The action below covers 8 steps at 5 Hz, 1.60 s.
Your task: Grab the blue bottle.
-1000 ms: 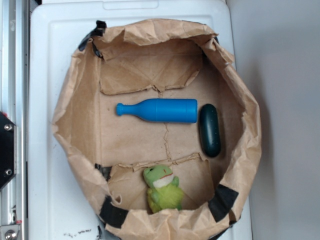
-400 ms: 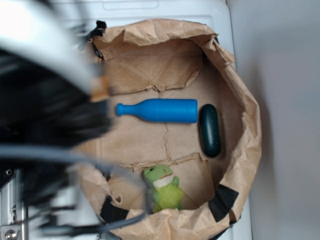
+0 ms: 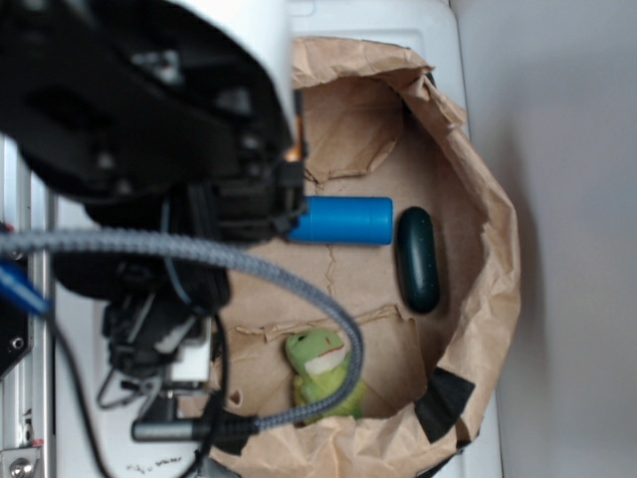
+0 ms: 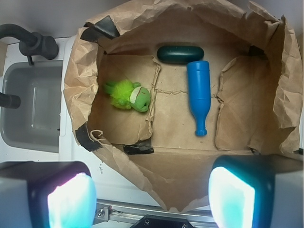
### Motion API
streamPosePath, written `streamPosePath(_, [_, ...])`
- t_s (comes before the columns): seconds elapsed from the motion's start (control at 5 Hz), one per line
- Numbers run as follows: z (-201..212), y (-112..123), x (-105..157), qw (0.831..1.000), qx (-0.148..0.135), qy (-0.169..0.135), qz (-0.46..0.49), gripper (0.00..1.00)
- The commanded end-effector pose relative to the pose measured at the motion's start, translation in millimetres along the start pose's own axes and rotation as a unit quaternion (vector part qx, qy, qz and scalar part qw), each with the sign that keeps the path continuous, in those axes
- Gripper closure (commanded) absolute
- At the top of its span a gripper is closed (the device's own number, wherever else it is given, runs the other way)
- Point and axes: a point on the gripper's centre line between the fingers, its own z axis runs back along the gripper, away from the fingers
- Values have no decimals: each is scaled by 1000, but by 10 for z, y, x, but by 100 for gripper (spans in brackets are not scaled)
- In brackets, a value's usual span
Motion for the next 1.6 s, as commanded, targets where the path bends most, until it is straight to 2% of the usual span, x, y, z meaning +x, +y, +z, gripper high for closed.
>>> streamPosePath(0.0, [129, 10, 35, 1000, 2, -26, 5, 0])
streamPosePath(0.2, [-242, 234, 267, 999, -7, -29, -18, 0])
streamPosePath(0.4, [-517, 466, 394, 998, -6, -44, -33, 0])
streamPosePath(0.6, [-732, 596, 366, 997, 5, -61, -55, 0])
streamPosePath(0.8, [-1040, 603, 361, 995, 15, -63, -75, 0])
streamPosePath(1.0, [-1384, 499, 447, 995, 29, -63, -75, 0])
streamPosePath(1.2, [-1691, 408, 586, 995, 48, -52, -75, 0])
streamPosePath(1.4, [-1810, 437, 730, 995, 53, -55, -65, 0])
